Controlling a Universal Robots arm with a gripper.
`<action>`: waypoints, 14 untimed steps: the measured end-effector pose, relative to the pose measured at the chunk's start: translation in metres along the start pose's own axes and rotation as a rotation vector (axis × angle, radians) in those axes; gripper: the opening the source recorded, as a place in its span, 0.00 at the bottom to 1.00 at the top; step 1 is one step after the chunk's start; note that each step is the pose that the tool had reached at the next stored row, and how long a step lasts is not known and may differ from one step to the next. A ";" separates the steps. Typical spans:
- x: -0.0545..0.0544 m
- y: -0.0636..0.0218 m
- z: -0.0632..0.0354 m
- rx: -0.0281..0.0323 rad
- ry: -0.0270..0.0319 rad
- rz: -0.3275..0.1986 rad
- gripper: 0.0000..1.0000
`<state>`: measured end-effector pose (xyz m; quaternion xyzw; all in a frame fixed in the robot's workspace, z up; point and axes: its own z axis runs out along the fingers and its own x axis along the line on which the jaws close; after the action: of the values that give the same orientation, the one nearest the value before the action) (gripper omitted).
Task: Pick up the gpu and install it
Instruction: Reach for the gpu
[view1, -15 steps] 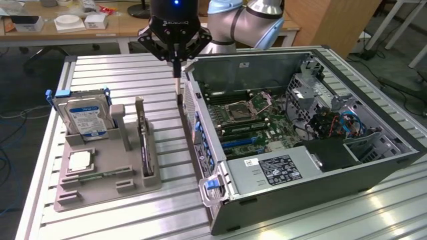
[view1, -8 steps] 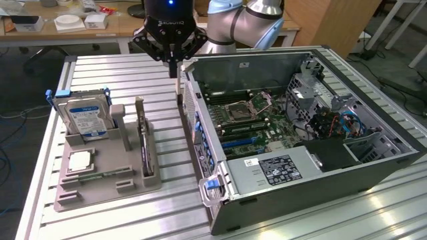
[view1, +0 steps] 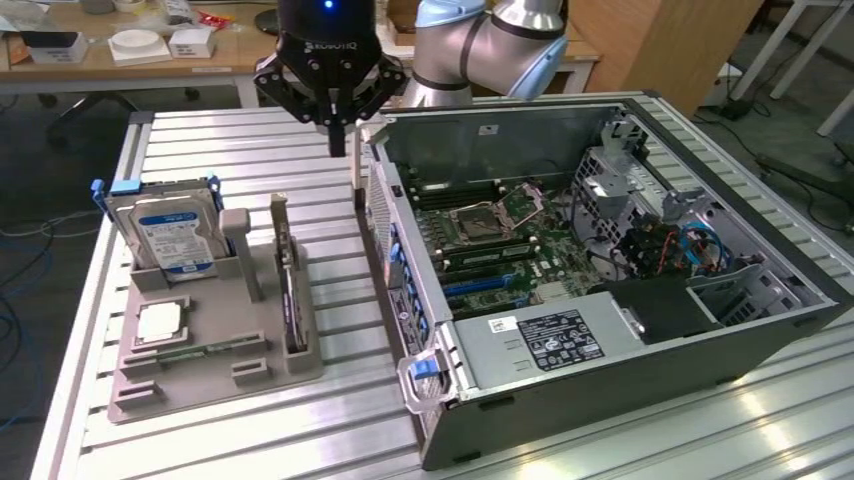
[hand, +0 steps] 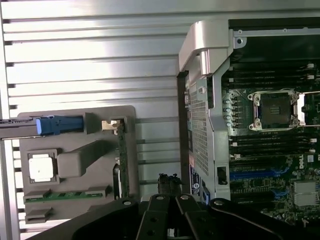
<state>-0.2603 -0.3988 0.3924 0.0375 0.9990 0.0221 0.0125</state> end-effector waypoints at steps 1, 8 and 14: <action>0.001 -0.0001 0.0000 0.0000 0.0000 0.000 0.10; 0.009 -0.0007 -0.0001 0.0000 0.0000 0.000 0.10; 0.016 -0.0012 -0.0002 0.0000 0.0000 0.000 0.10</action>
<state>-0.2765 -0.3989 0.3922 0.0374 0.9990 0.0221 0.0125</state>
